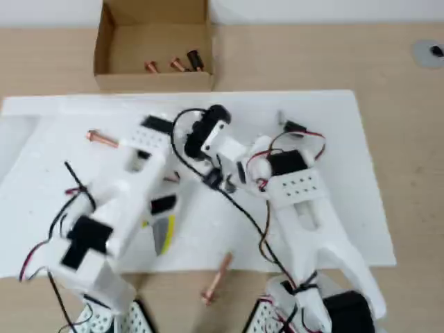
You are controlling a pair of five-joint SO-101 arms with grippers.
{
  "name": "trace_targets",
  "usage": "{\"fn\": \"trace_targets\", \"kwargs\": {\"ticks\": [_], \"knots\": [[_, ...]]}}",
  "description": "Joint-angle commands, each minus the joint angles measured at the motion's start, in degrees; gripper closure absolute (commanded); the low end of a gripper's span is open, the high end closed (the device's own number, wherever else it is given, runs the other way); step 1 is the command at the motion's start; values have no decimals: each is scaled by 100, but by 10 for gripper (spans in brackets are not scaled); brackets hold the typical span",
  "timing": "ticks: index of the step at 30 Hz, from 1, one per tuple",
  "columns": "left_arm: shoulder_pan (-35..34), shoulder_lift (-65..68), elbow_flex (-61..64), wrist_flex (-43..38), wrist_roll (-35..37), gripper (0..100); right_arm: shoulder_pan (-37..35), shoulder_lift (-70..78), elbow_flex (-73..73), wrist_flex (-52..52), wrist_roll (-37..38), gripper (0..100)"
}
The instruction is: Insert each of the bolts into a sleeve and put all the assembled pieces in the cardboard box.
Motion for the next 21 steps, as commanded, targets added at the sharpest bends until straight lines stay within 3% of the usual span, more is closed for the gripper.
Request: {"fn": "trace_targets", "kwargs": {"ticks": [1, 5, 8, 13, 21], "knots": [[62, -699, 202, 79, -88, 747, 66, -13, -40, -9, 18, 756], [-299, -752, 123, 53, -70, 747, 66, -13, -31, -88, 0, 756], [-1090, -743, -246, -360, 369, 747, 66, -13, -31, -70, 0, 756], [-2136, -681, -809, -2189, 2901, 744, 22, -4, -57, -88, 0, 756], [-2163, 426, -853, -5046, 7420, 743, -303, 224, -75, -202, -193, 756]]}}
